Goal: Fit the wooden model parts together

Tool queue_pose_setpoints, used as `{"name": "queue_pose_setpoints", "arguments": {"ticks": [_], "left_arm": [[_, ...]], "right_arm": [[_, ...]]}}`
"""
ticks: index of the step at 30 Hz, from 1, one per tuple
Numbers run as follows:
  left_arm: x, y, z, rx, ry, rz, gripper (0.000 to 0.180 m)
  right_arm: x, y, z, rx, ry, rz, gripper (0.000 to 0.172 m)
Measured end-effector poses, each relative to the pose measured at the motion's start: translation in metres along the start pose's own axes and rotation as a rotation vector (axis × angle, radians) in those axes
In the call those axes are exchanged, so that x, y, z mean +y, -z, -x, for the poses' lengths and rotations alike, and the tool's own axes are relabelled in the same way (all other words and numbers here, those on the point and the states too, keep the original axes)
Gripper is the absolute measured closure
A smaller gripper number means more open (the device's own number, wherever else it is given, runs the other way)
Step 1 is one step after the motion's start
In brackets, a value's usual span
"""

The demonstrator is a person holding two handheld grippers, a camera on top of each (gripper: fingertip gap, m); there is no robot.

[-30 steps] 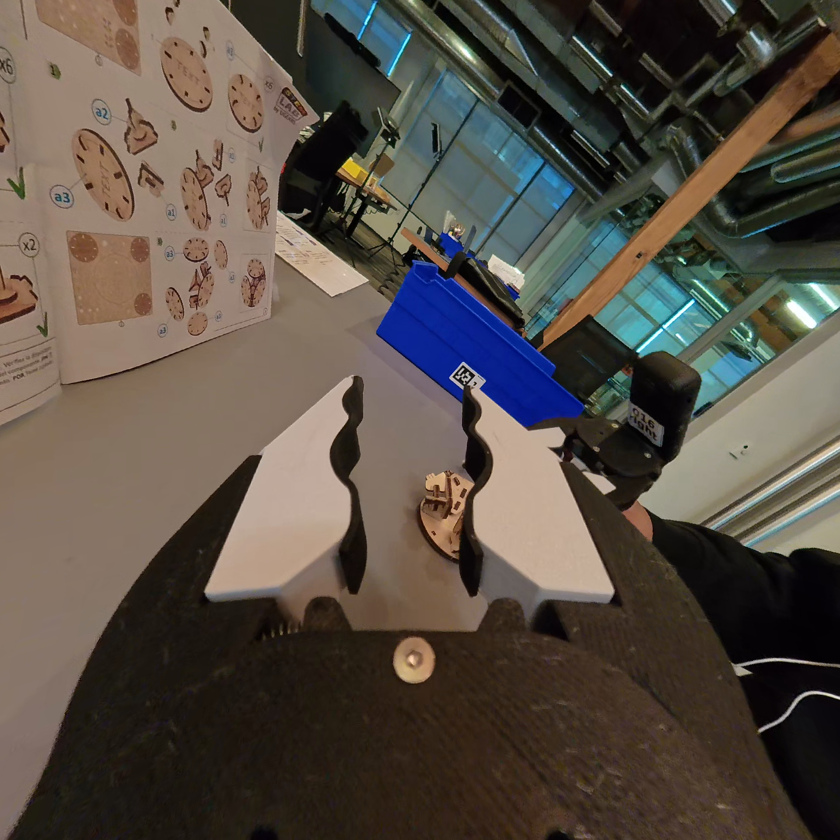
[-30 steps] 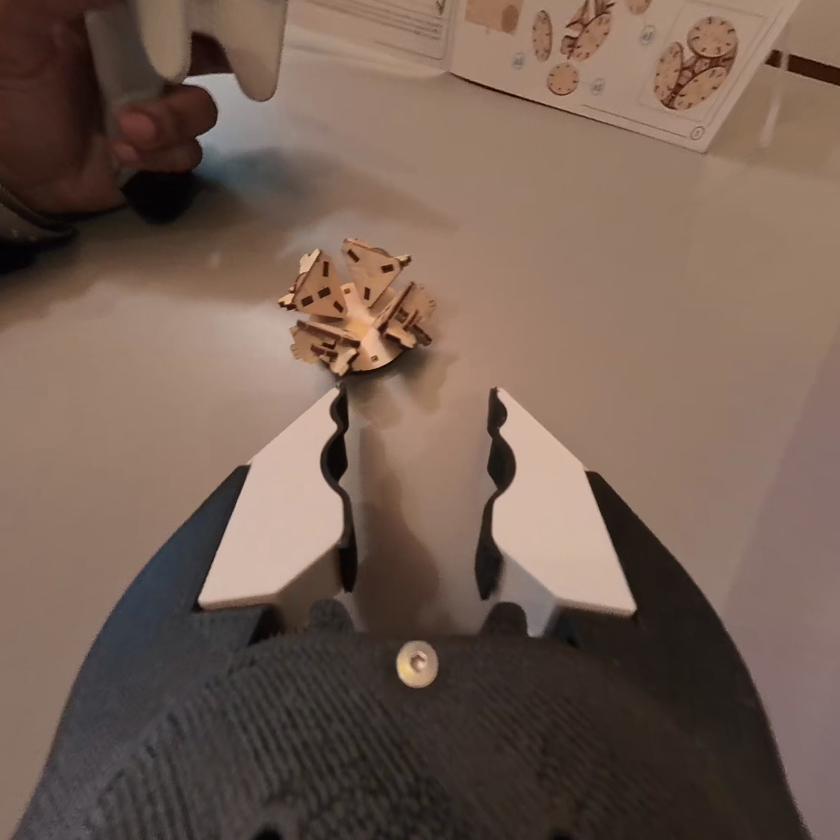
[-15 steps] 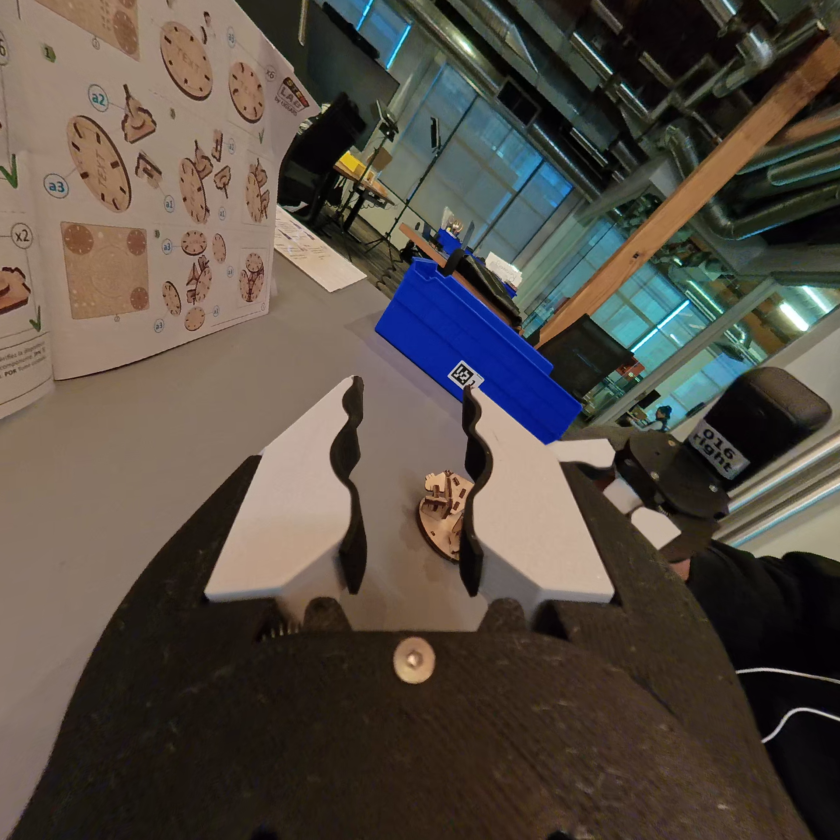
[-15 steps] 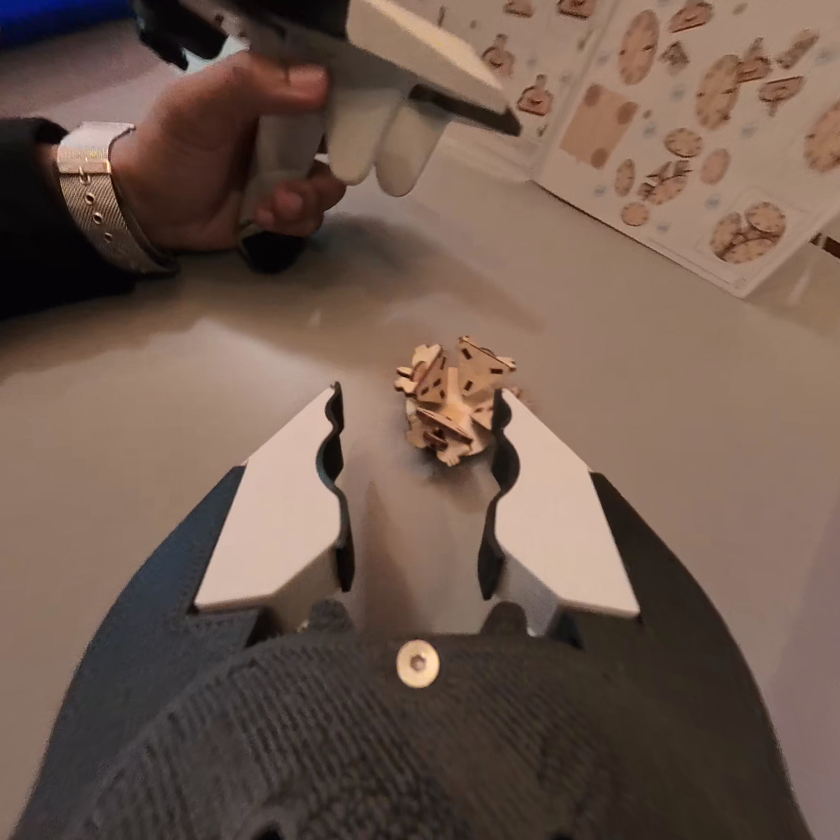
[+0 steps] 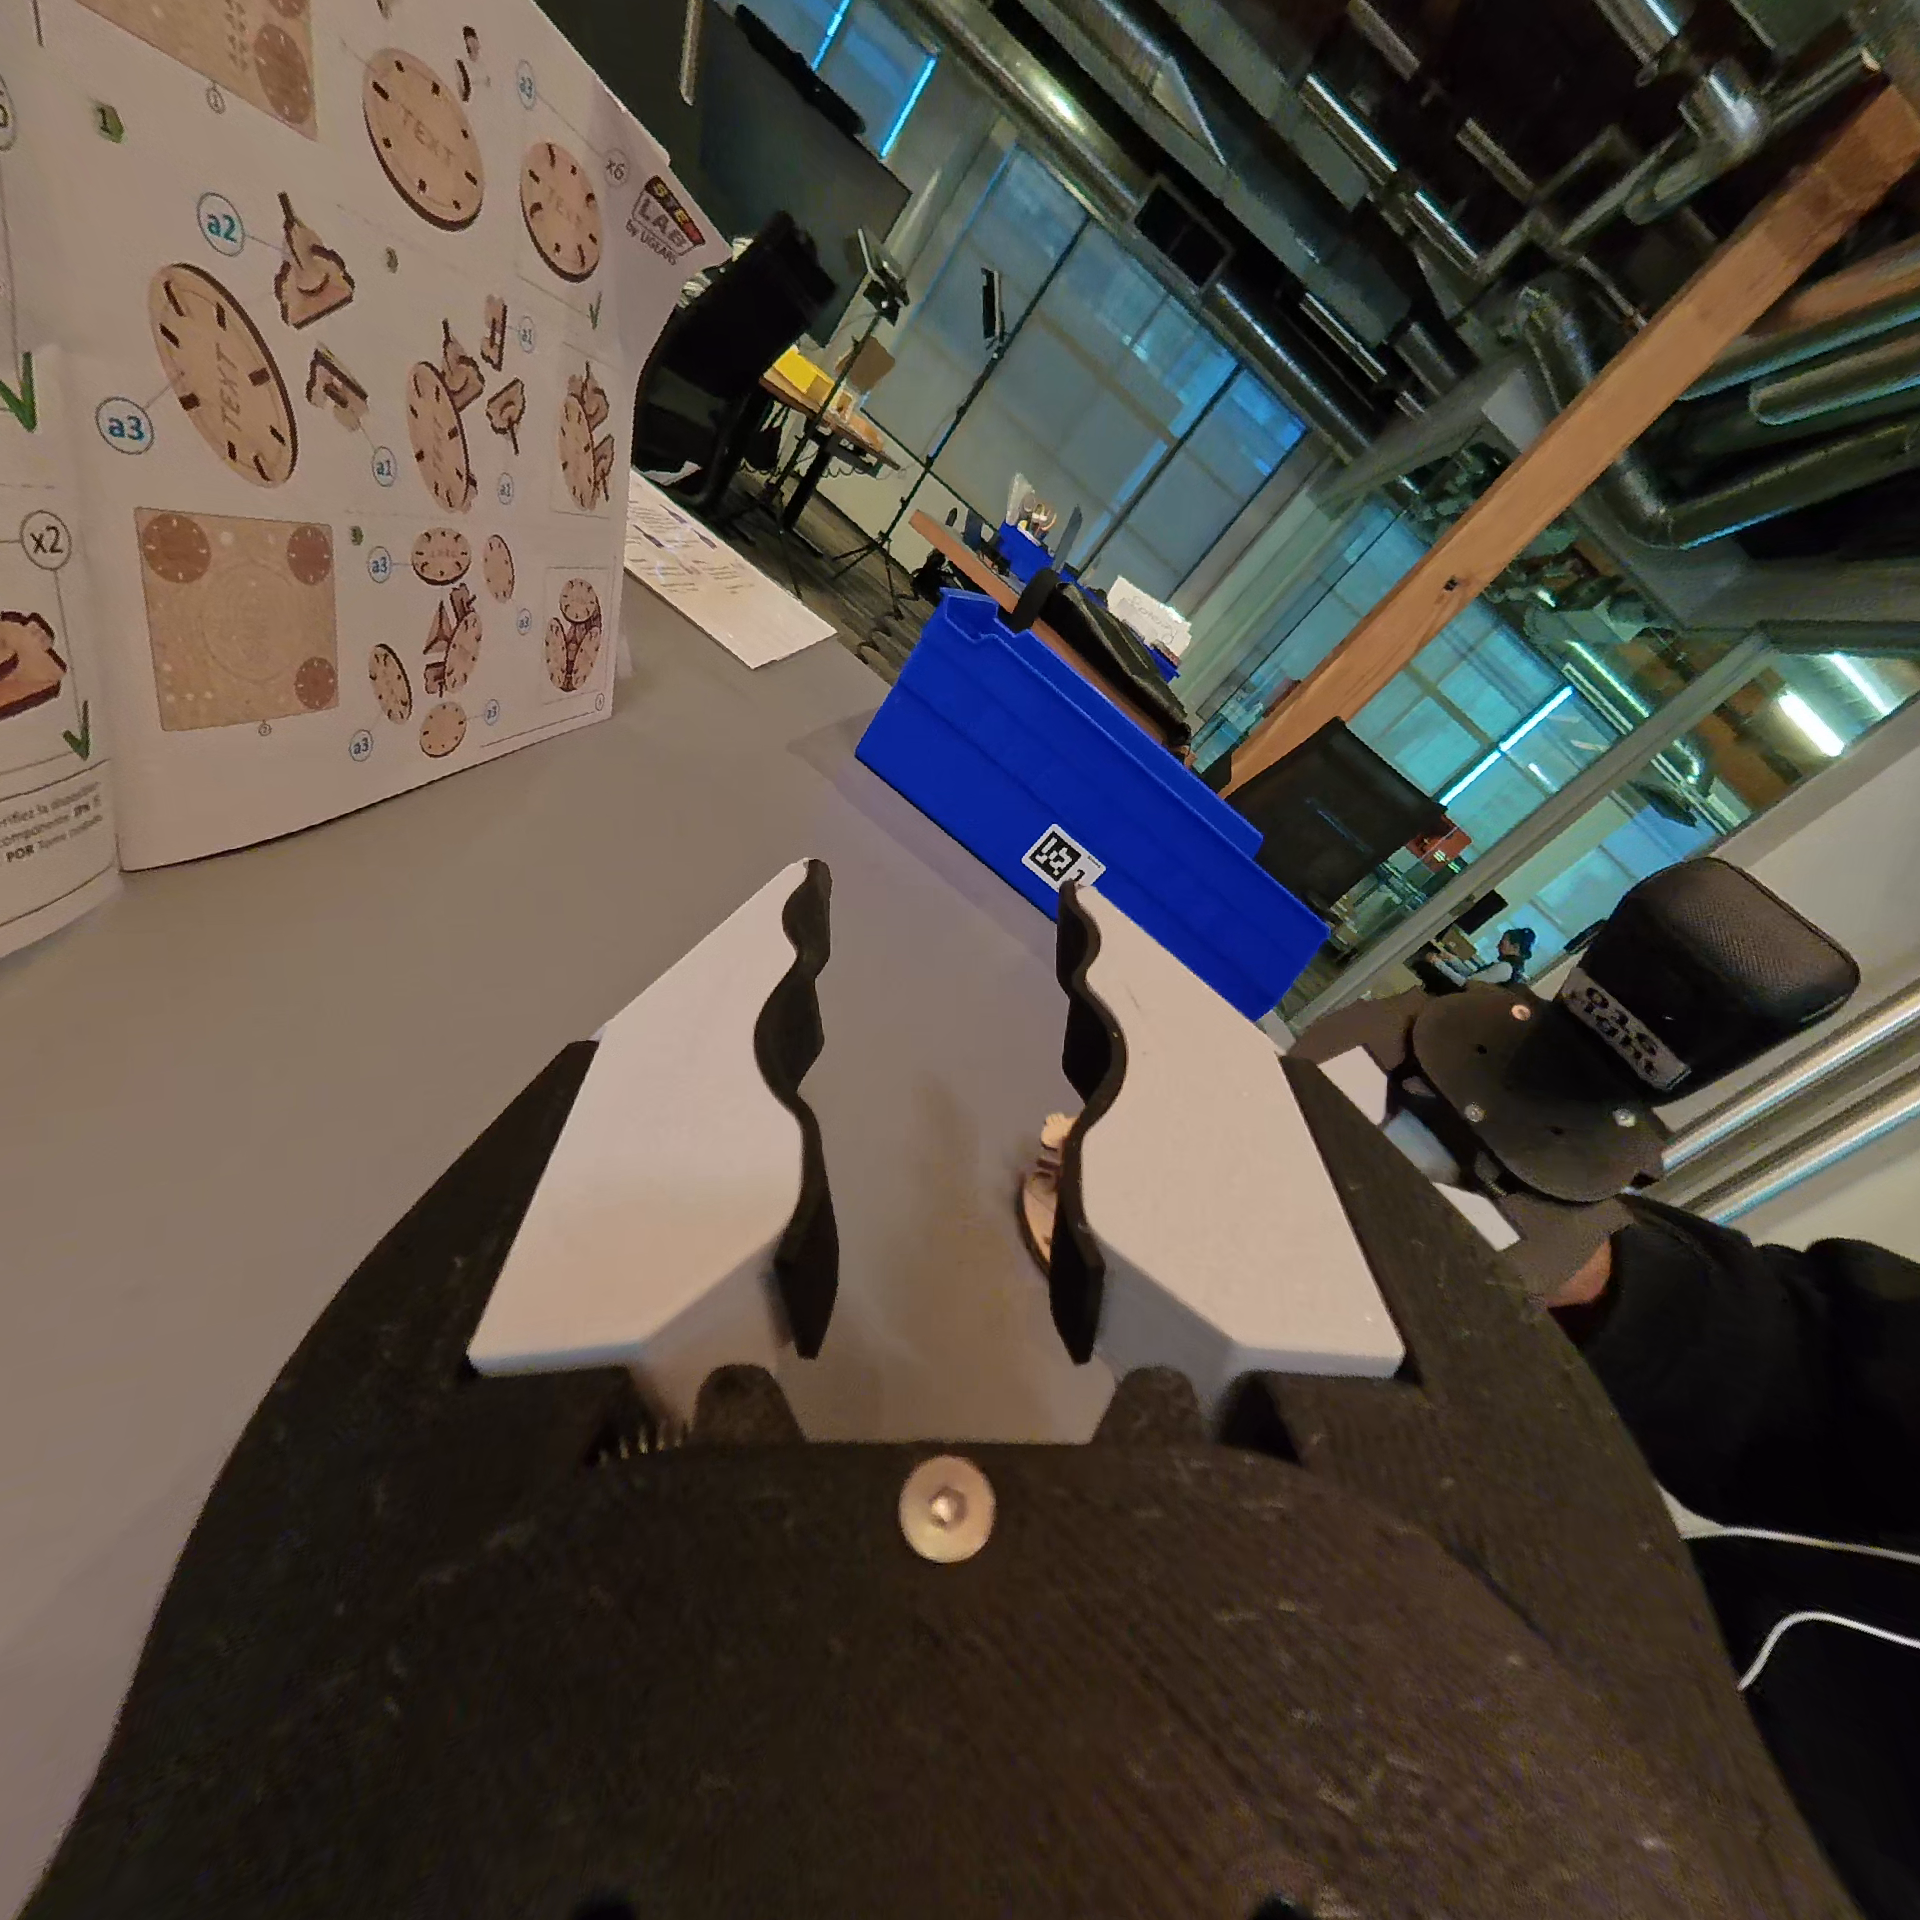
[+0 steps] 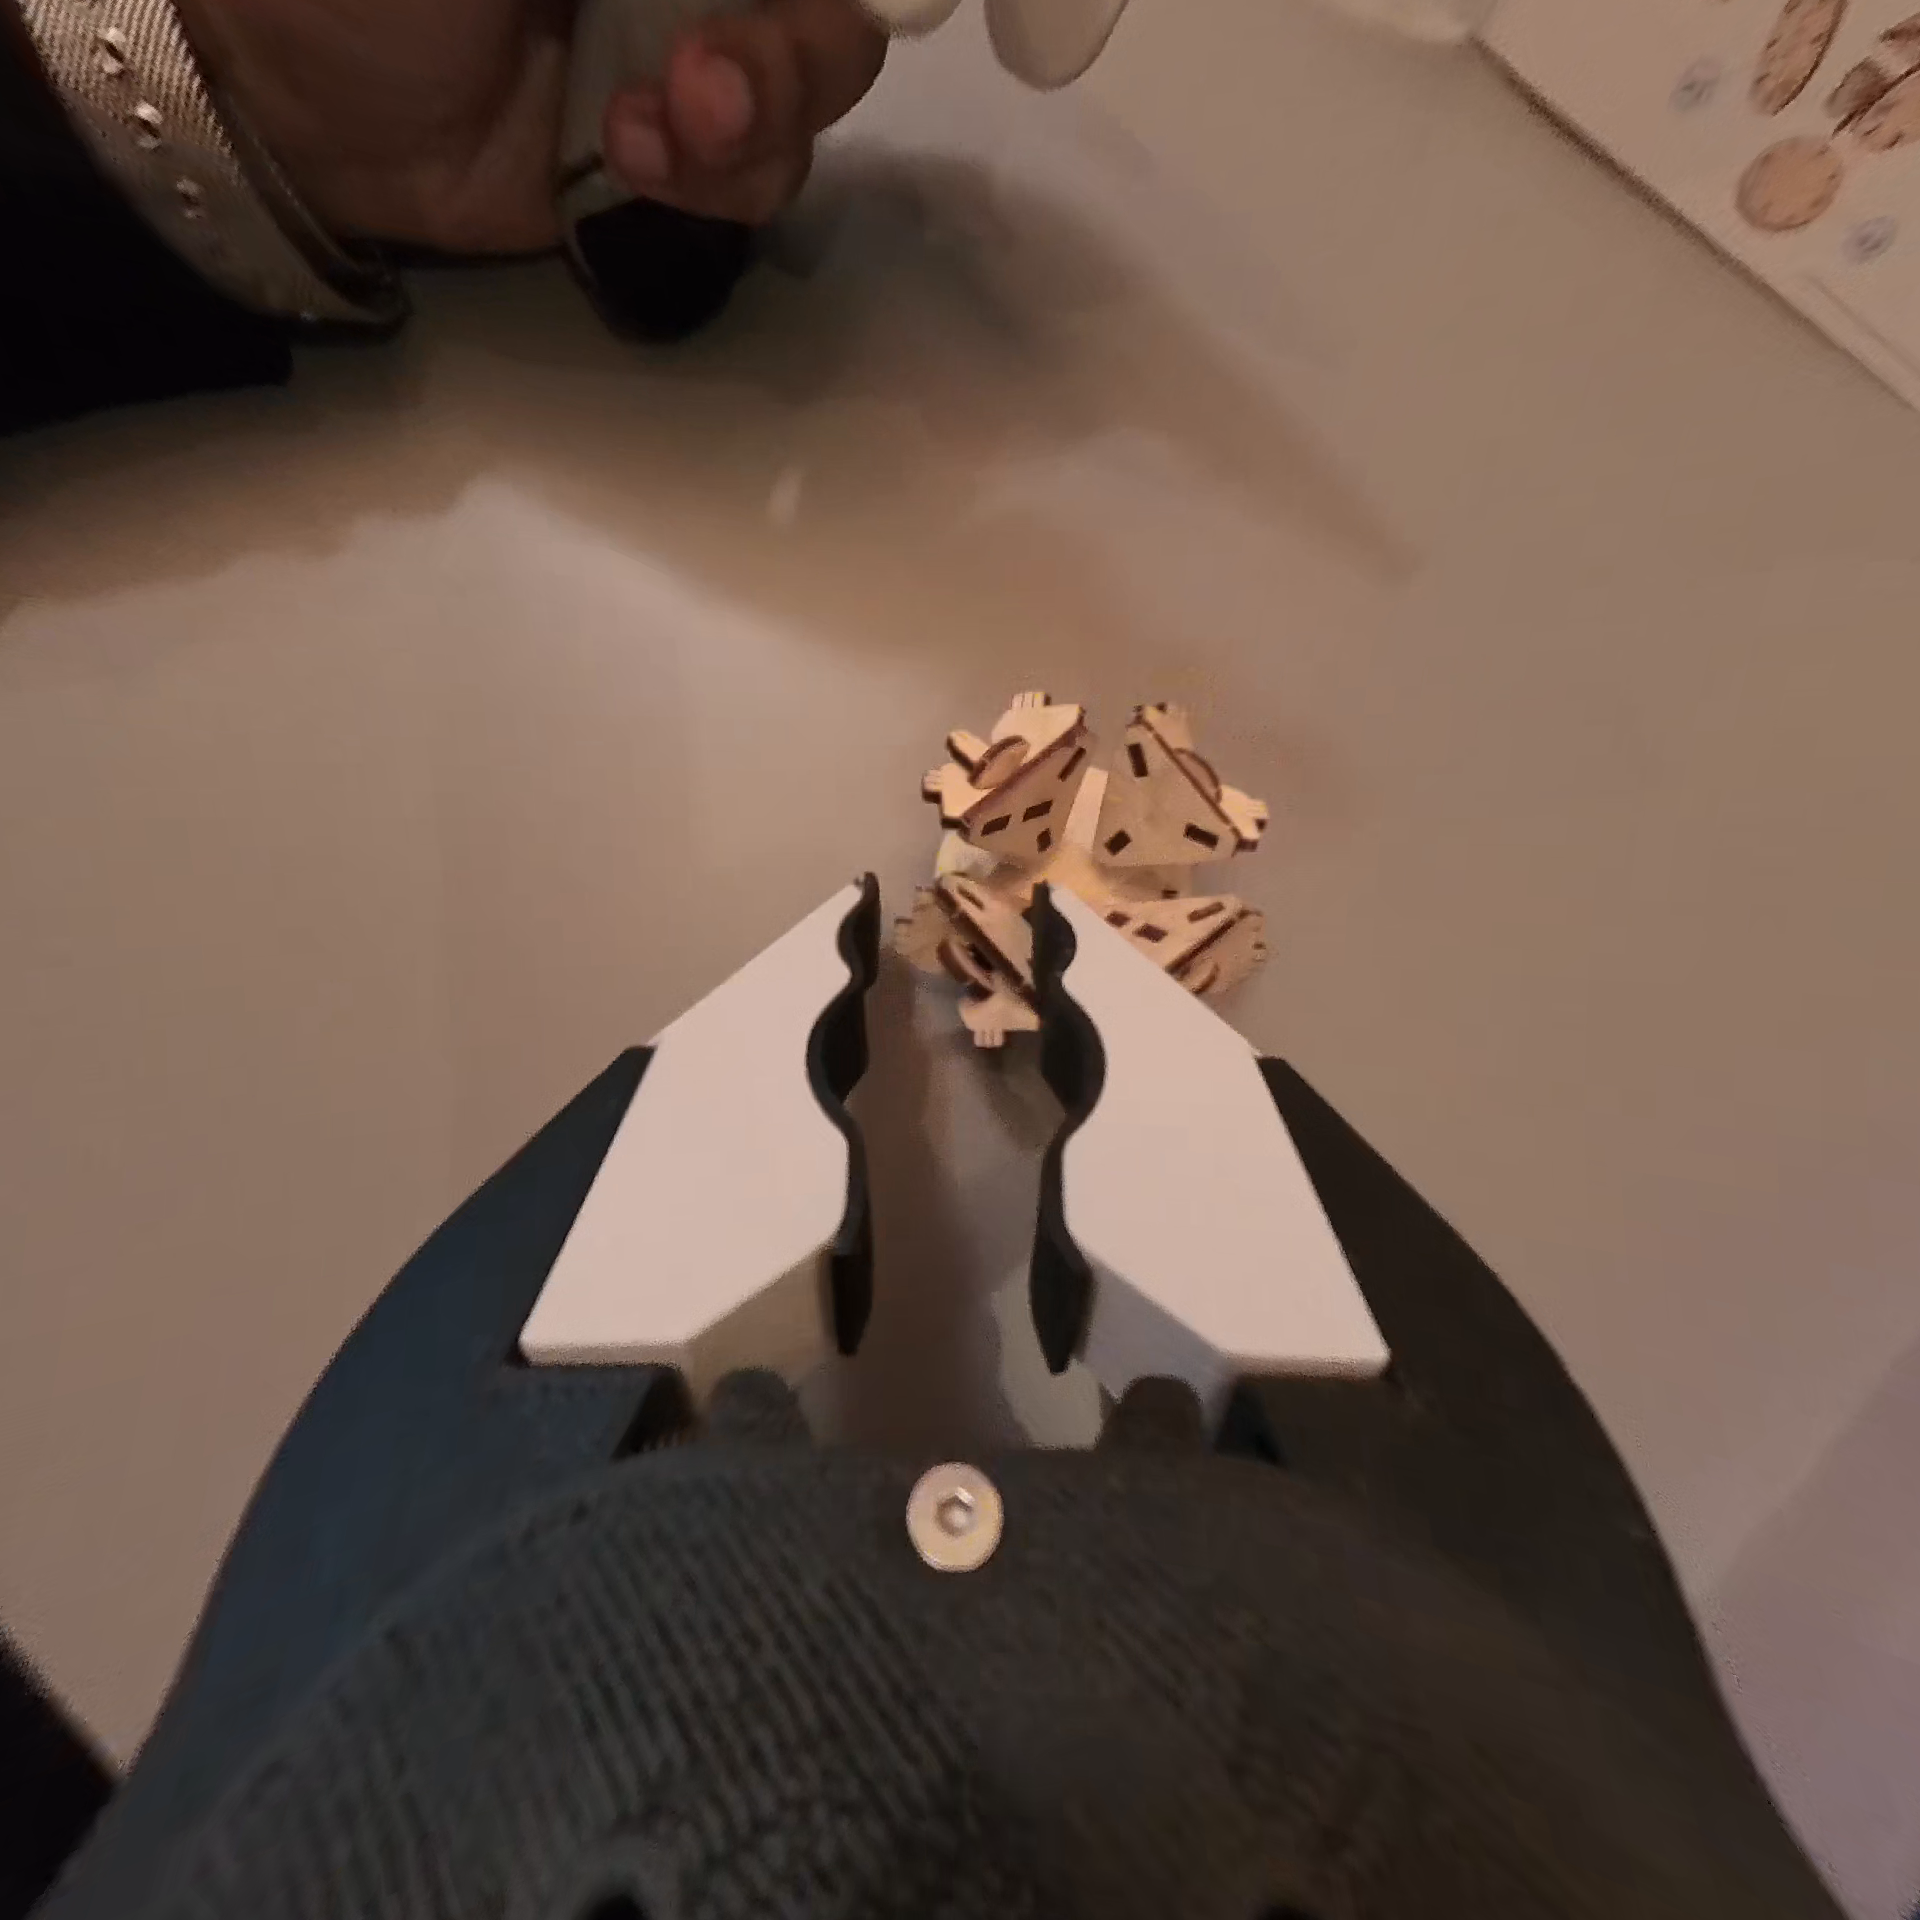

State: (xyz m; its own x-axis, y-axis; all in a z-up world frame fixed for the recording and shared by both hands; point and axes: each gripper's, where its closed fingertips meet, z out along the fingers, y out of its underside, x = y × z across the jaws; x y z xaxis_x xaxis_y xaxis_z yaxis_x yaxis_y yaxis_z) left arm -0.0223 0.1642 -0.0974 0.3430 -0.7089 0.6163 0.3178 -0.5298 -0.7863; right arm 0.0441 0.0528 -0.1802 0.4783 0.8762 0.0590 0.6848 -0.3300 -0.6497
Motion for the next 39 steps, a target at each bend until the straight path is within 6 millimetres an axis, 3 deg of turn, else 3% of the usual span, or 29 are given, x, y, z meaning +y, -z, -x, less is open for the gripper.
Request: {"name": "queue_pose_setpoints", "arguments": {"ticks": [5, 10, 14, 17, 28, 39], "left_arm": [[0.000, 0.000, 0.000, 0.001, 0.002, 0.000, 0.139], [0.000, 0.000, 0.000, 0.001, 0.001, -0.002, 0.139], [0.000, 0.001, -0.001, -0.001, -0.002, -0.005, 0.139], [0.000, 0.000, -0.001, -0.001, -0.002, -0.001, 0.139], [0.001, 0.000, 0.000, 0.003, 0.003, 0.002, 0.139], [0.001, 0.000, 0.000, 0.002, 0.003, 0.003, 0.139]], "right_arm": [[0.032, 0.026, 0.001, -0.002, 0.065, 0.100, 0.143], [0.058, 0.056, -0.019, 0.042, 0.063, 0.129, 0.138], [0.043, 0.077, -0.008, -0.109, -0.051, -0.031, 0.122], [0.029, 0.088, -0.006, -0.123, -0.077, -0.135, 0.129], [0.024, 0.049, 0.013, 0.001, 0.245, 0.015, 0.129], [0.022, 0.030, 0.012, 0.039, 0.618, 0.347, 0.153]]}}
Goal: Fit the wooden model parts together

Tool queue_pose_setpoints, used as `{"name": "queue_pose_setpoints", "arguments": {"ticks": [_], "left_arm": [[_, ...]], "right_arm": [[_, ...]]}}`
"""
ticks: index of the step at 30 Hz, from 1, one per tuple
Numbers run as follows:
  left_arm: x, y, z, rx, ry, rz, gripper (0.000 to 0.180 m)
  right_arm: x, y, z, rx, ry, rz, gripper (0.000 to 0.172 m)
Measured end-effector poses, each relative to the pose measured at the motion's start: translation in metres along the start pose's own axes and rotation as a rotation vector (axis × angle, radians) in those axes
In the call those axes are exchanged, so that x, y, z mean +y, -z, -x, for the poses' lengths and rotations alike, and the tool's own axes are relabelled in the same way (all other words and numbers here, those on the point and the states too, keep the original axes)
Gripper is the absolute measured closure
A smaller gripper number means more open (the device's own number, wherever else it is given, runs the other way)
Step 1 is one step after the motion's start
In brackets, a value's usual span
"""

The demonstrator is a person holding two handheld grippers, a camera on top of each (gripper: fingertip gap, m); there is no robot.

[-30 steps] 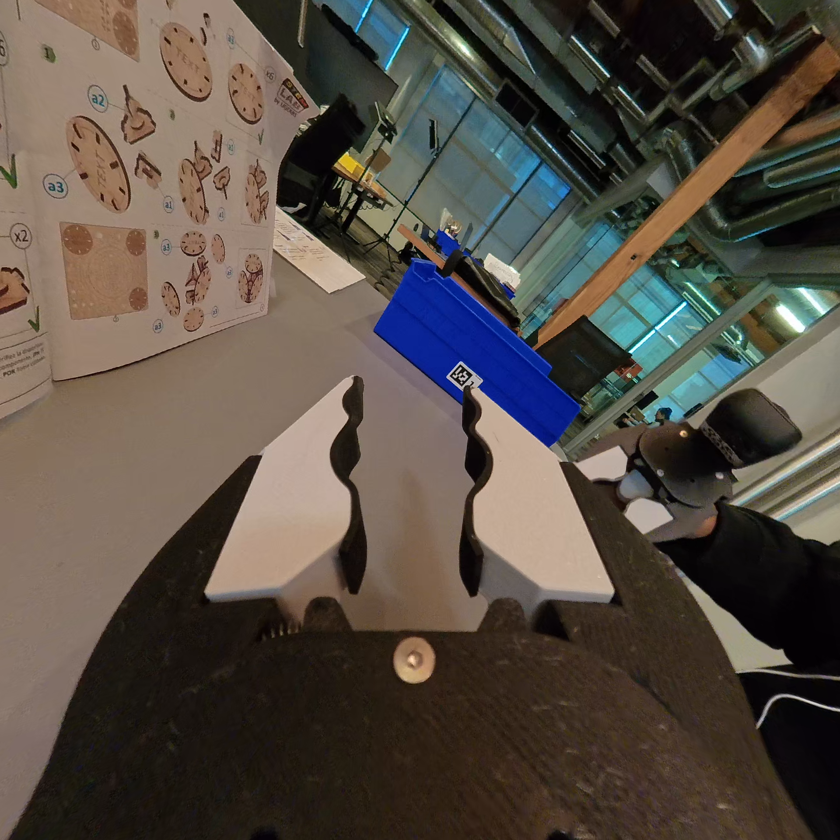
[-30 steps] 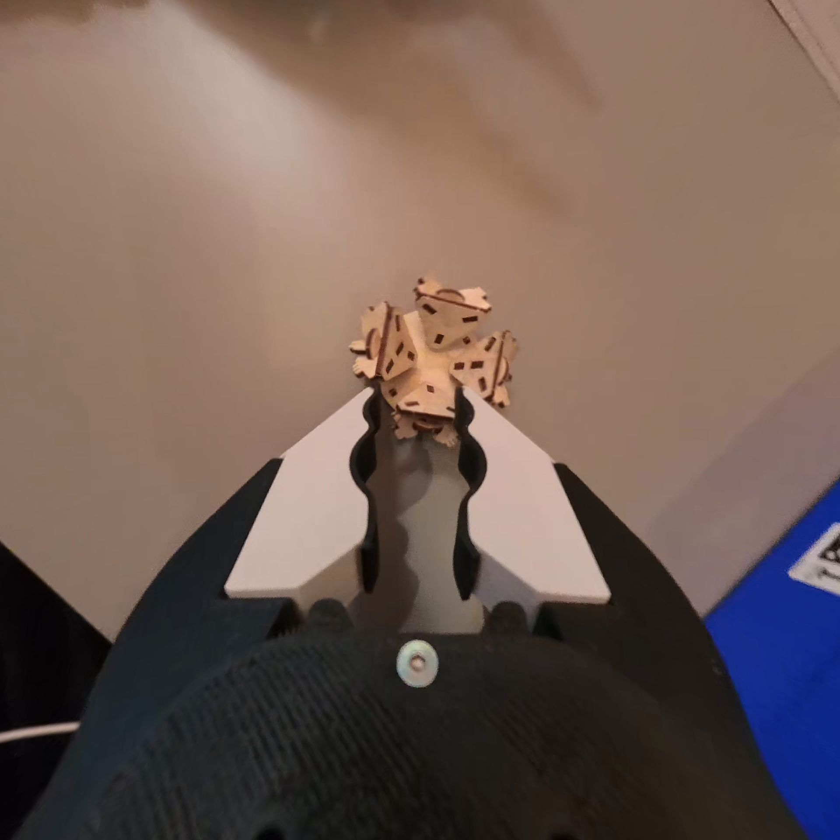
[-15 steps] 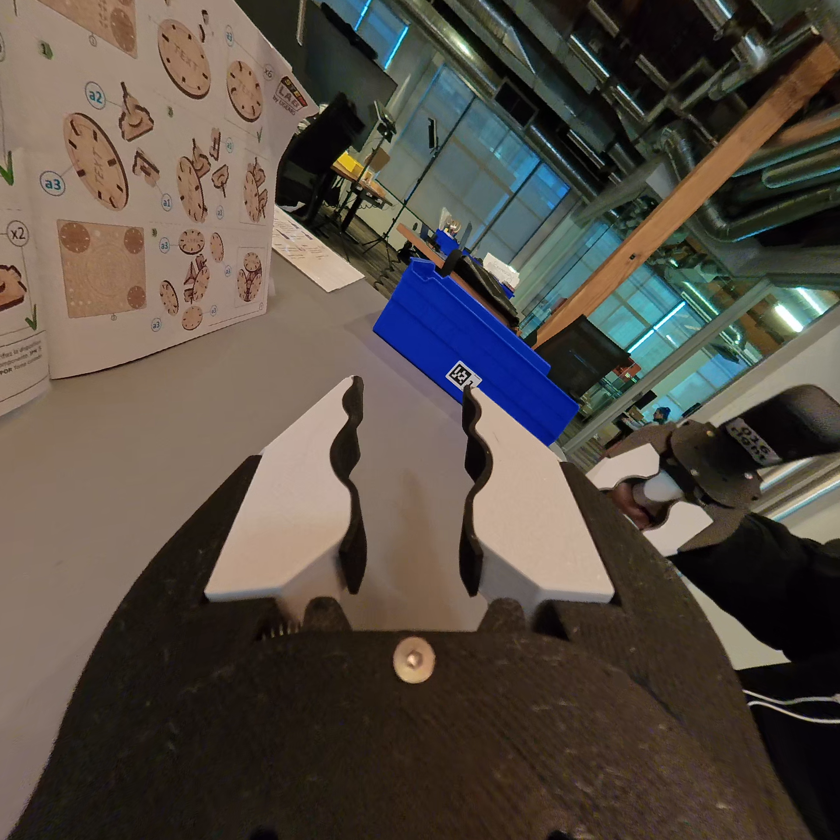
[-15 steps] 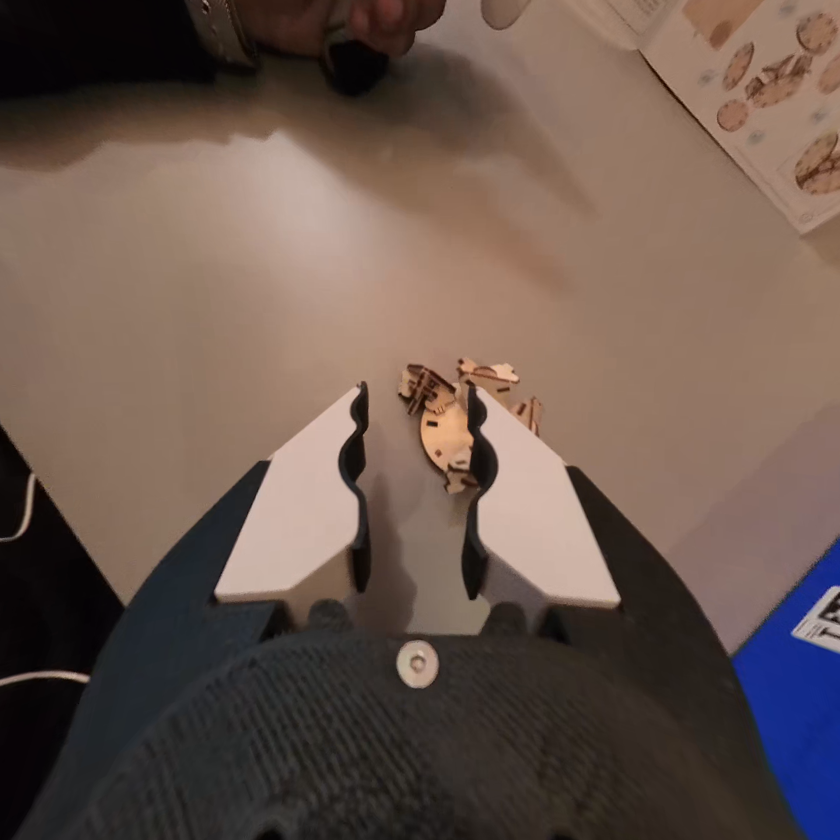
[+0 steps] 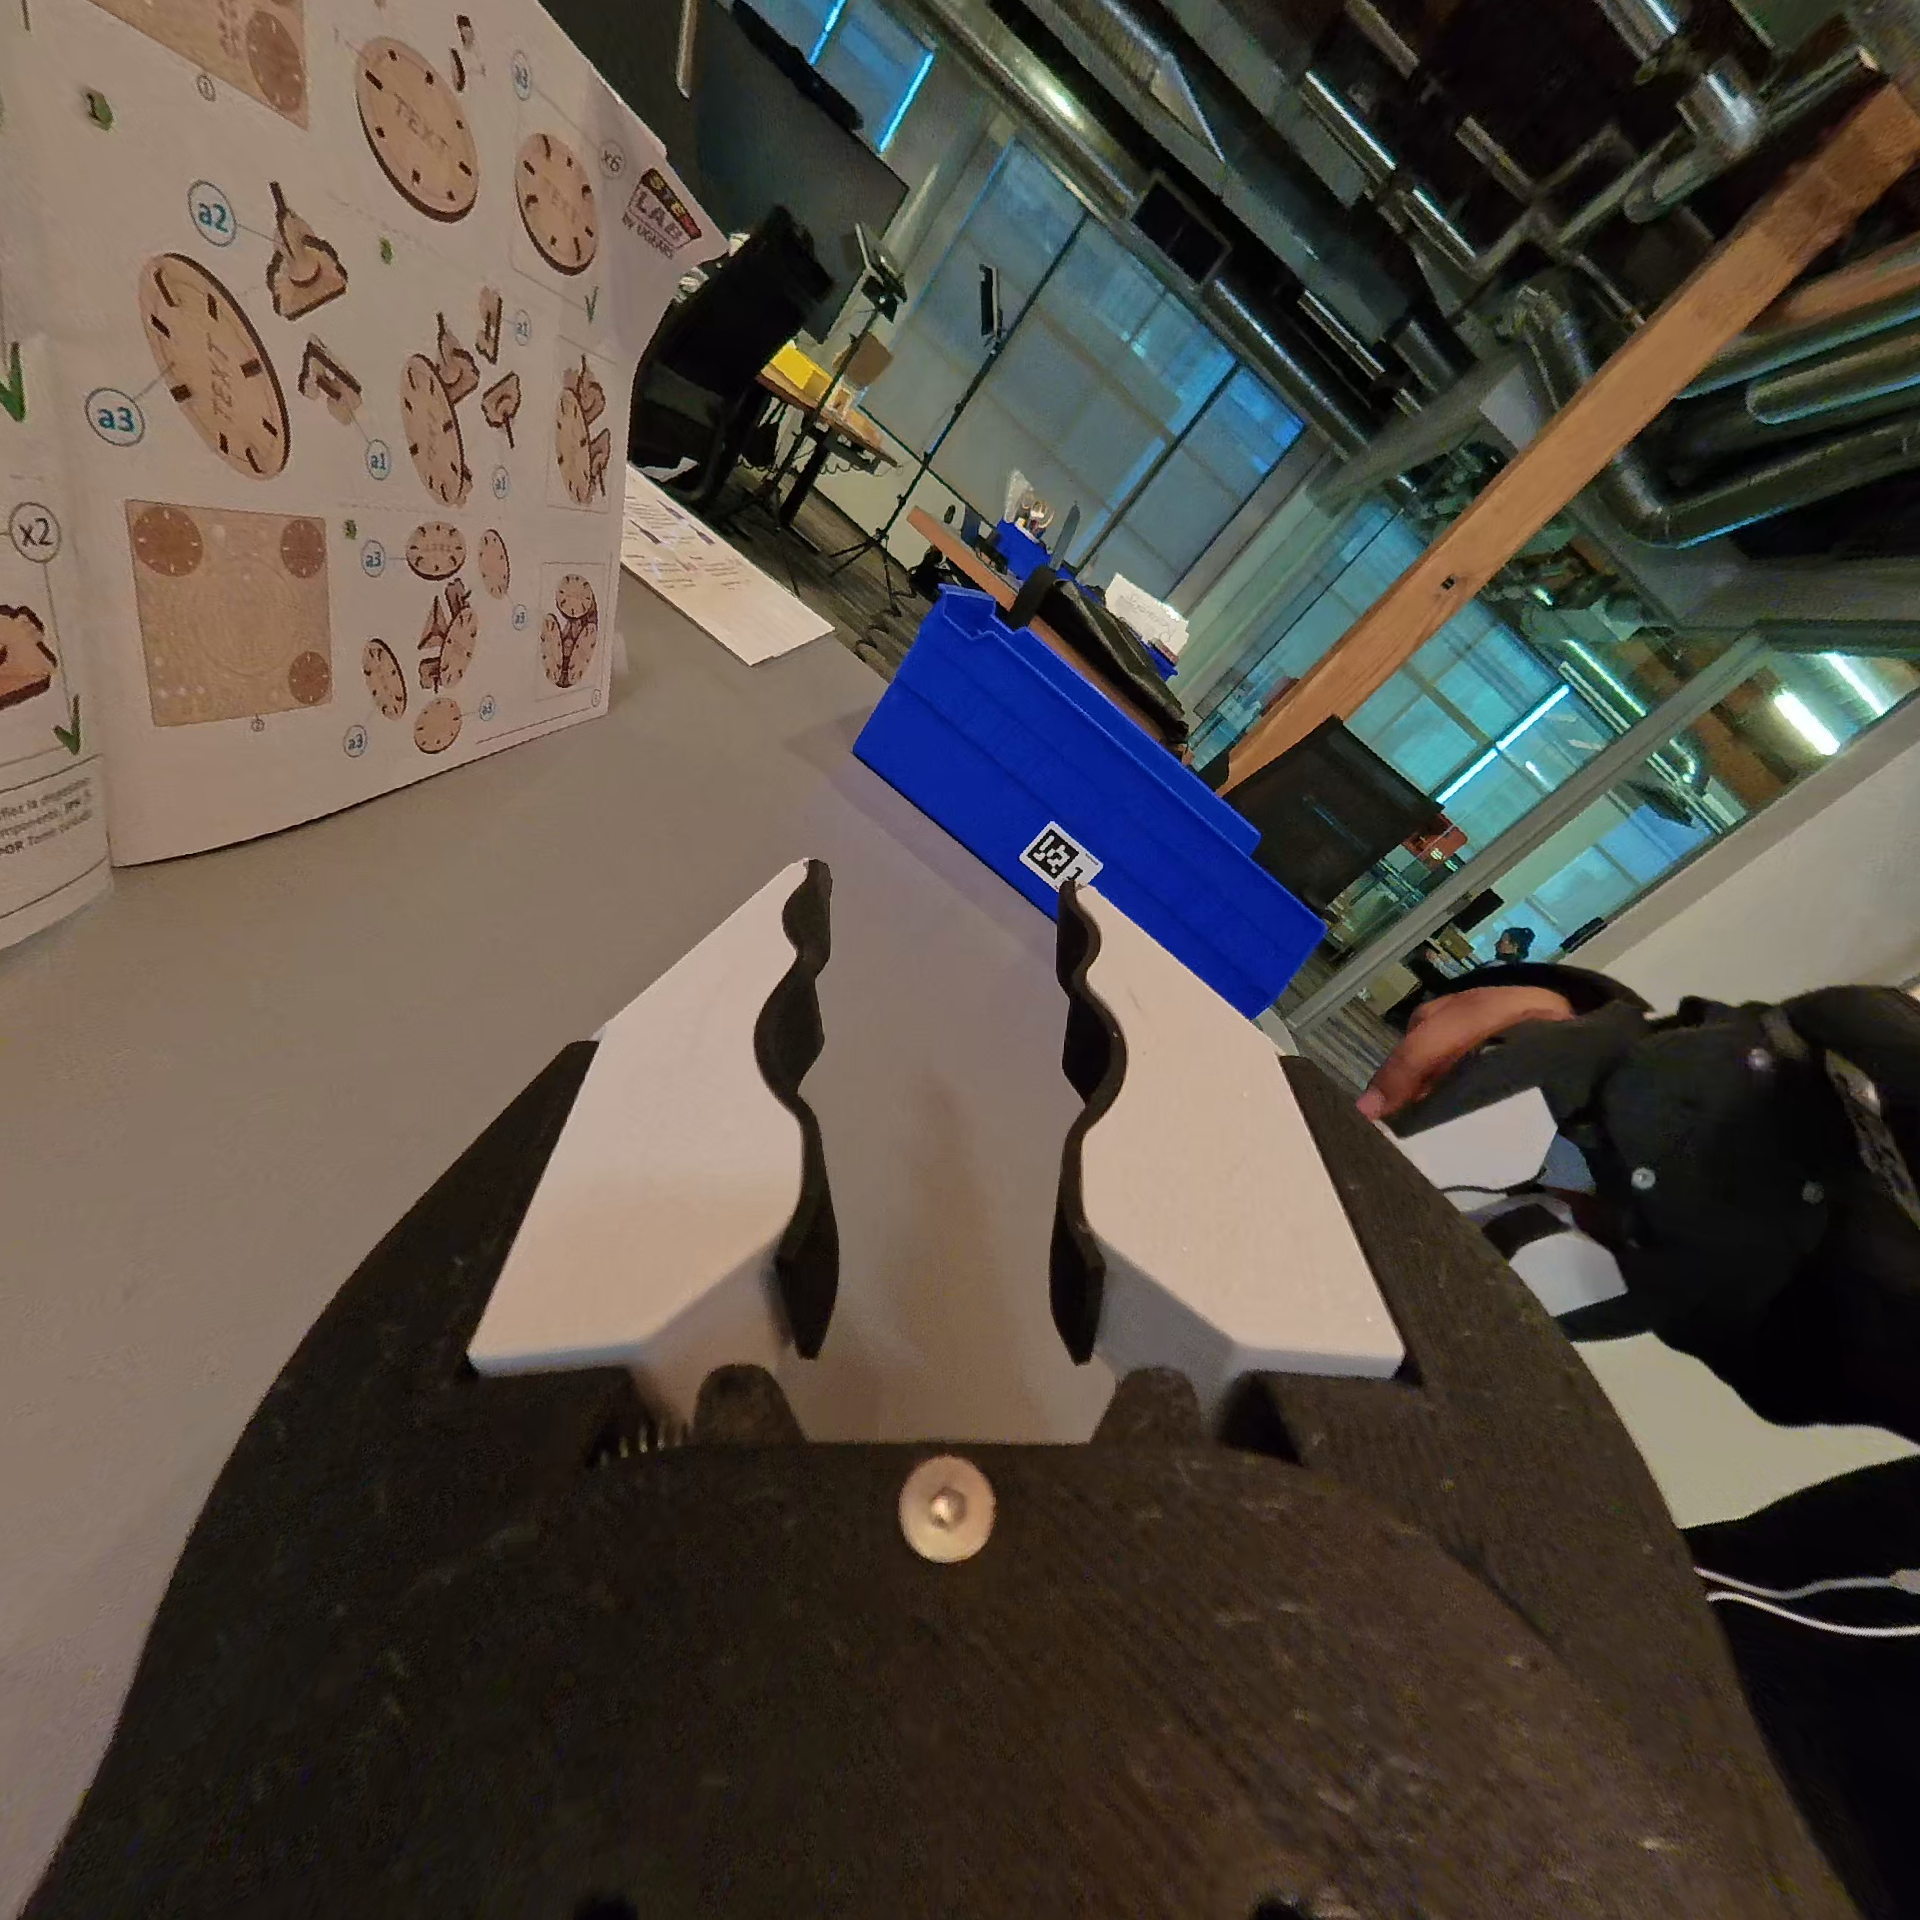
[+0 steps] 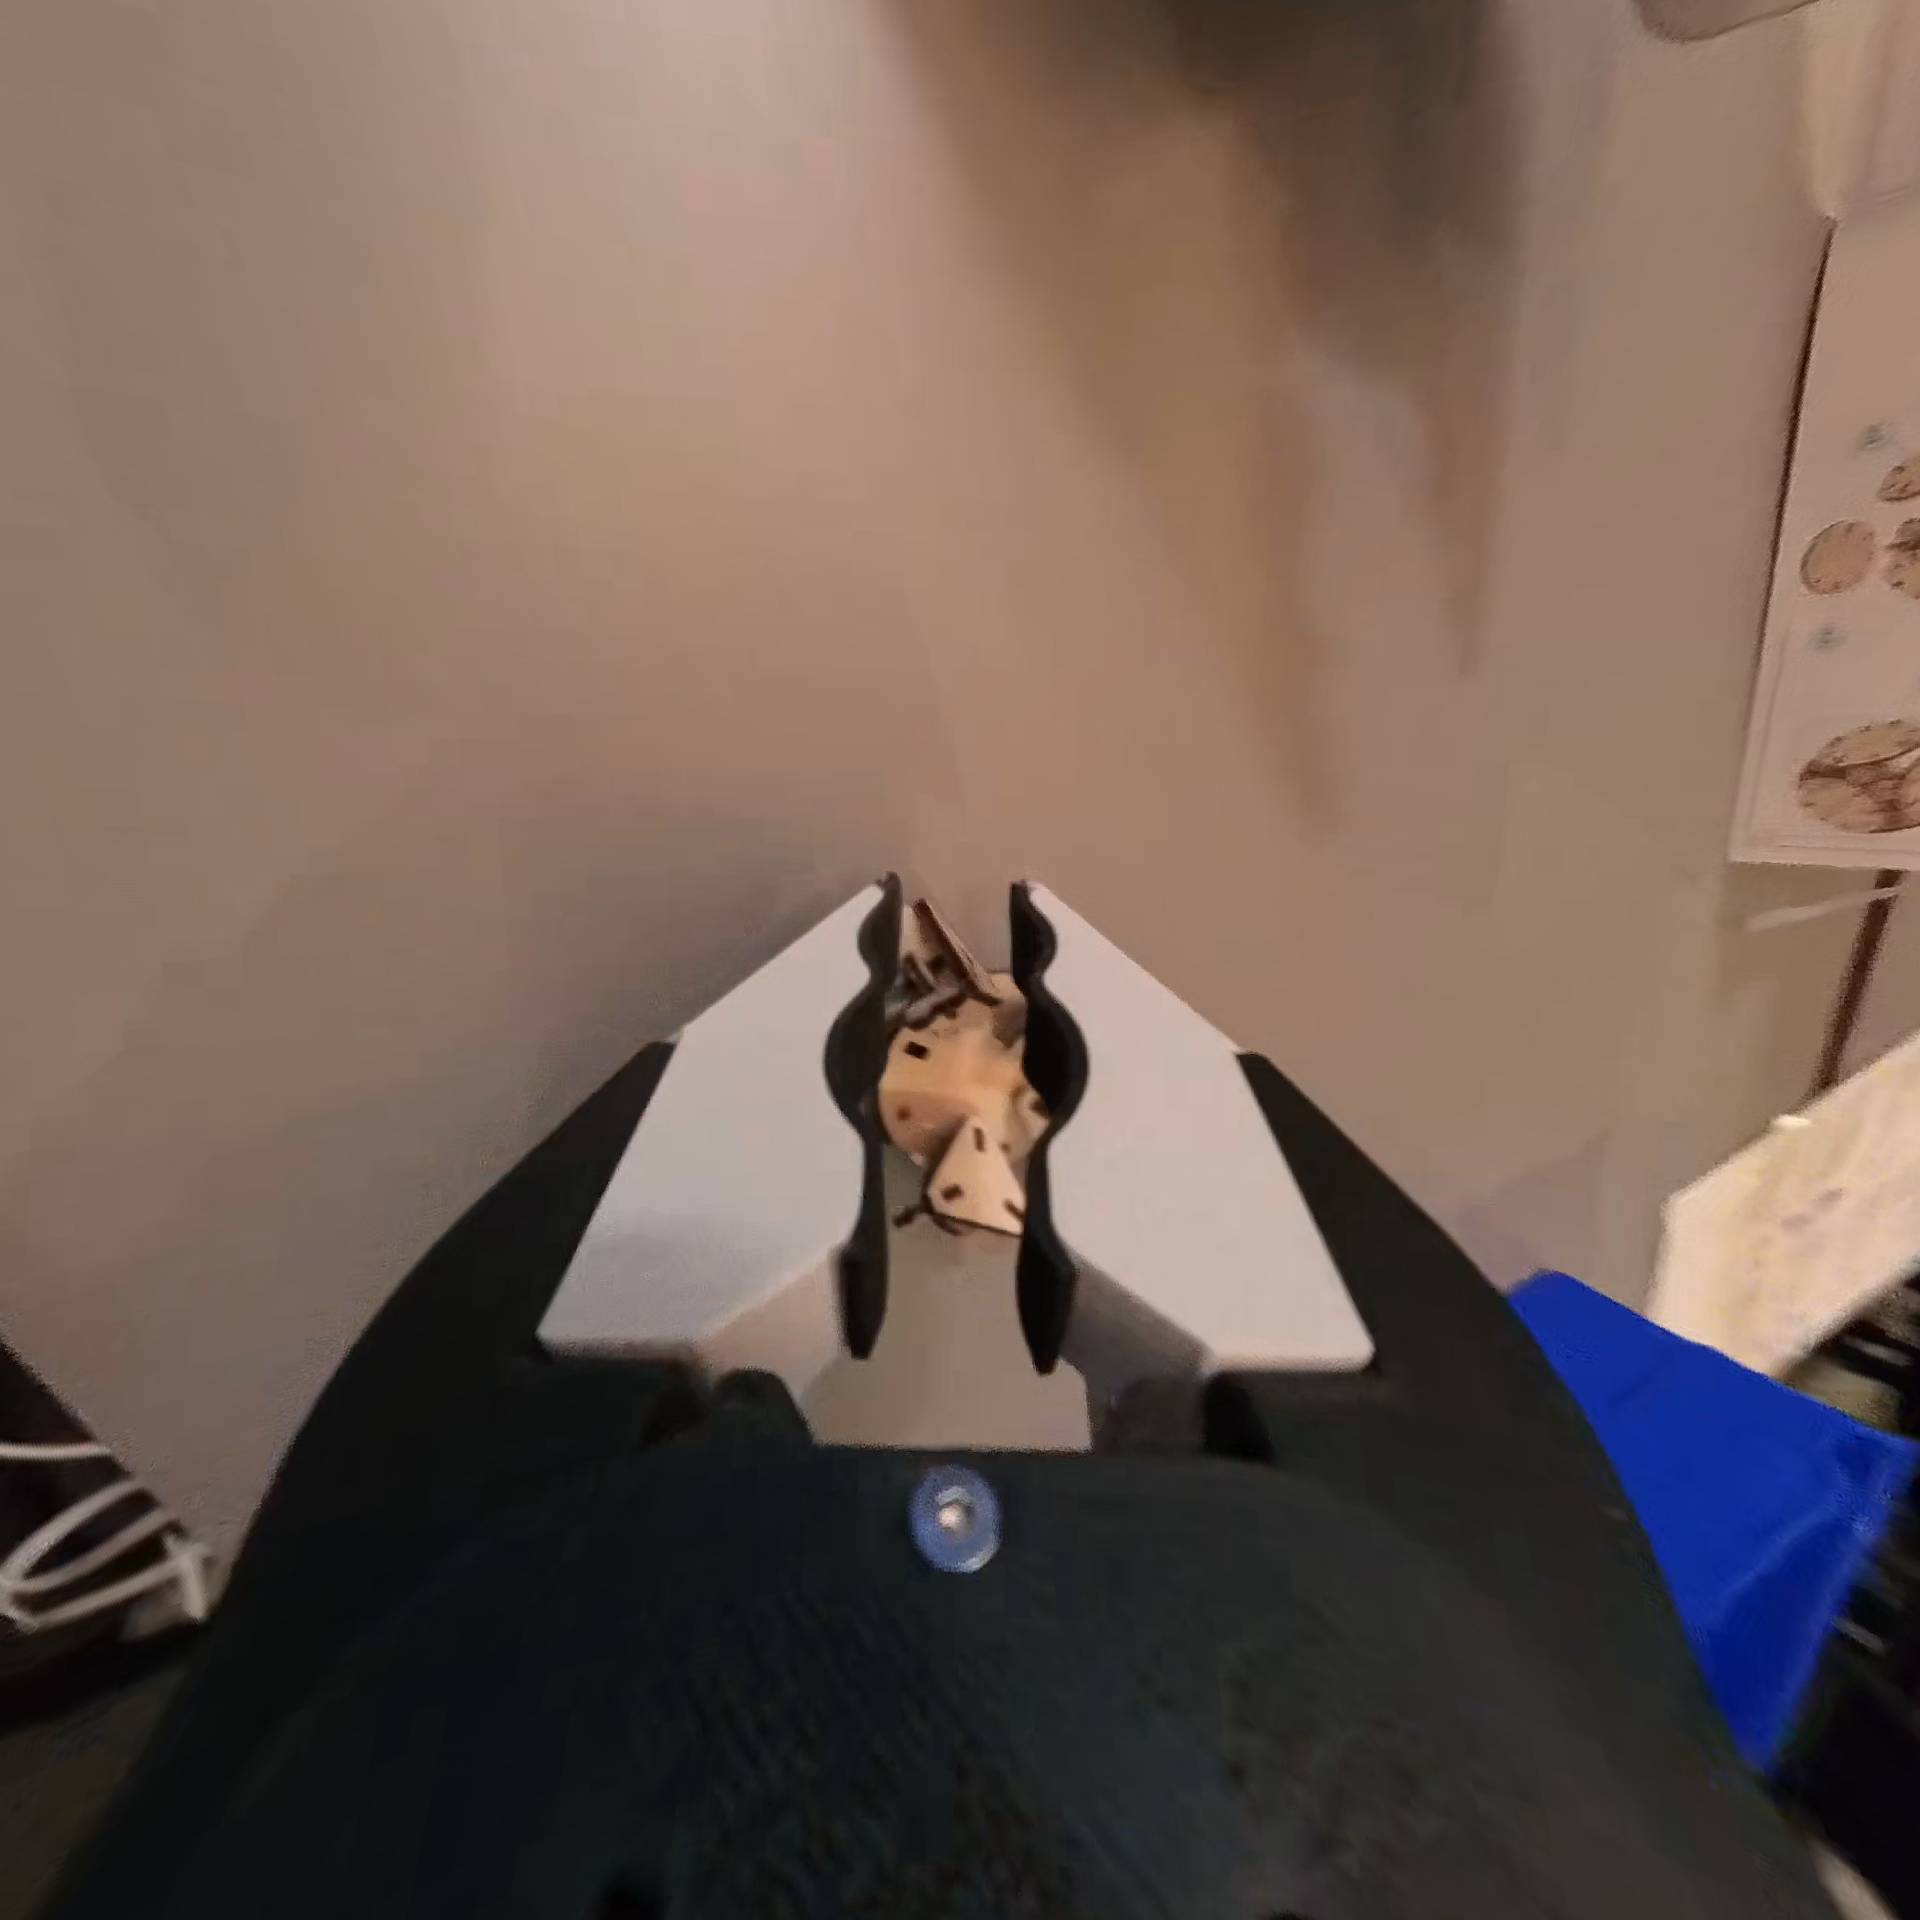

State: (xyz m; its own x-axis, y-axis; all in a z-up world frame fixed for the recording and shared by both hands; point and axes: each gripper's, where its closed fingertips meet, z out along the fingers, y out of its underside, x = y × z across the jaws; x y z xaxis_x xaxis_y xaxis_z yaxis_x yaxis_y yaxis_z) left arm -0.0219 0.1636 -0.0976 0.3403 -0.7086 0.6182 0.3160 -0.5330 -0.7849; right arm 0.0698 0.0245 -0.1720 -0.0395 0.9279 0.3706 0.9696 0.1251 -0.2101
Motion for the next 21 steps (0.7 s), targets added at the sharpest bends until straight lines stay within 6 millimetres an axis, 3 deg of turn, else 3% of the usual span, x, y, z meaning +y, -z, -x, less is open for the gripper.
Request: {"name": "queue_pose_setpoints", "arguments": {"ticks": [5, 15, 21], "left_arm": [[0.001, 0.000, 0.000, 0.000, 0.000, 0.004, 0.139], [0.001, -0.001, 0.000, 0.001, 0.001, 0.008, 0.139], [0.001, -0.001, 0.000, -0.001, -0.001, 0.008, 0.139]], "right_arm": [[0.012, -0.004, -0.006, 0.082, 0.208, 0.155, 0.159], [0.024, 0.000, 0.005, 0.010, 0.180, 0.200, 0.156], [0.034, 0.000, 0.005, 0.034, 0.280, 0.258, 0.158]]}}
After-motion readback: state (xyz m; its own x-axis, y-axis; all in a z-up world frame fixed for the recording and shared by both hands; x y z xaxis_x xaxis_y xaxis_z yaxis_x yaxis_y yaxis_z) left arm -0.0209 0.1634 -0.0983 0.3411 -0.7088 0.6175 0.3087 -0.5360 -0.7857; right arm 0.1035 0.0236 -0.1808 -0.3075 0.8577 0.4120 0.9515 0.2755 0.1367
